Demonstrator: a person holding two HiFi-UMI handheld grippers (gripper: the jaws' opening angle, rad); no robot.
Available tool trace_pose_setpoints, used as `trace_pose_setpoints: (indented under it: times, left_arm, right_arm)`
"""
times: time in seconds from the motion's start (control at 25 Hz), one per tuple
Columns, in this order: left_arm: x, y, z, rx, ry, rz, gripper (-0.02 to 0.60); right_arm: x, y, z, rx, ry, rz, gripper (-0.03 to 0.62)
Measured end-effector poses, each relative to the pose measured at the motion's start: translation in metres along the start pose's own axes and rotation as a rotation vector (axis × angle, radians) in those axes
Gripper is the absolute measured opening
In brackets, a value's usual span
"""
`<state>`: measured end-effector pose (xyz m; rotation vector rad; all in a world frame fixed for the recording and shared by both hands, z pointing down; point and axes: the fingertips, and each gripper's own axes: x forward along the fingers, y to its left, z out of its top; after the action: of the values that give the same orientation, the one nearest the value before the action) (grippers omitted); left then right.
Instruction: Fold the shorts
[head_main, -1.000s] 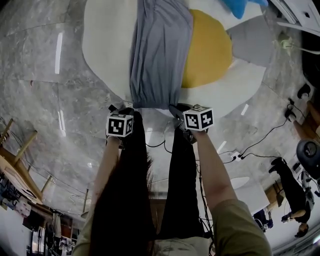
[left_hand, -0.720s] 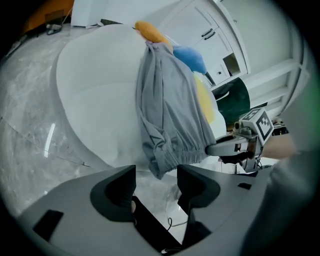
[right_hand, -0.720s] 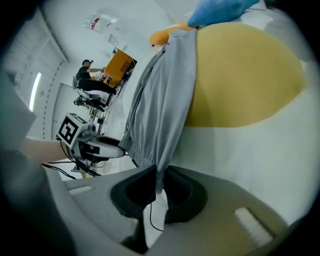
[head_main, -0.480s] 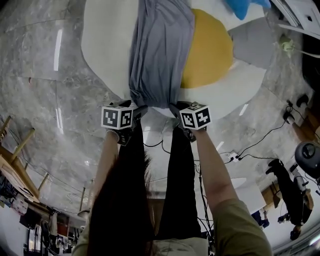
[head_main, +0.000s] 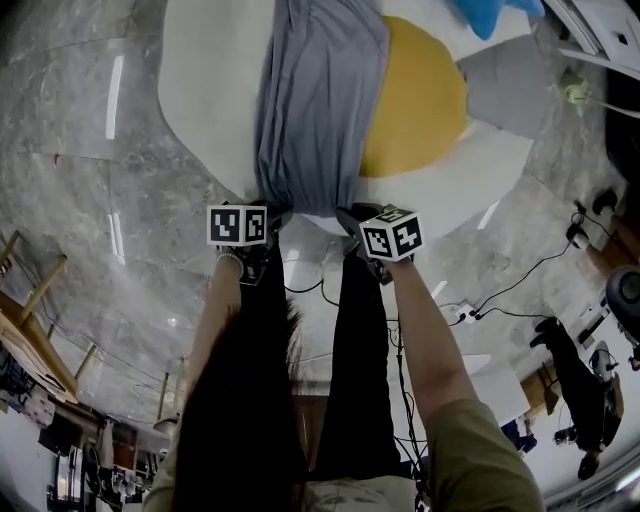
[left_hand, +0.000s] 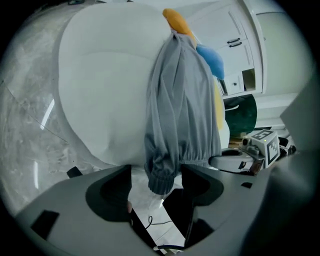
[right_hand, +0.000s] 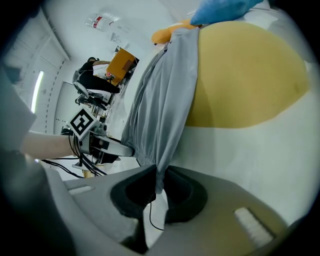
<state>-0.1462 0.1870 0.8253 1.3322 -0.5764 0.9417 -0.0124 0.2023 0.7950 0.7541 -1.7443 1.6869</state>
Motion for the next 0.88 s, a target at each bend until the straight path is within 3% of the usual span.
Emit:
trace_pose_setpoints:
  times: [0.12,0.24,0.36,0.52,0.88]
  left_arm:
    - [0.004,-0.012,0.003,0.029,0.004,-0.007,0.192]
    - [0.006,-0.015,0.0,0.047,0.014,0.001,0.159]
    - [0.006,-0.019,-0.014,0.013,0.057,-0.062,0.088]
    - [-0.004,-0.029,-0.046,-0.003,0.108,-0.115,0.072]
    - [-0.037,-0.056,-0.12,-0.086,0.172,-0.149,0.058]
  right_arm:
    - [0.0,0.001,-0.001,0.007,-0.004,0.011,0.031]
    - [0.0,0.004,-0.007,0.042,-0.008,0.026,0.031]
    - [-0.003,0.007,-0.018,0.071,-0.001,0.047,0.031]
    - [-0.009,0.012,-0.043,0.093,0.037,0.055,0.031]
    - [-0.037,0.049,-0.104,0.129,0.129,0.077,0.031]
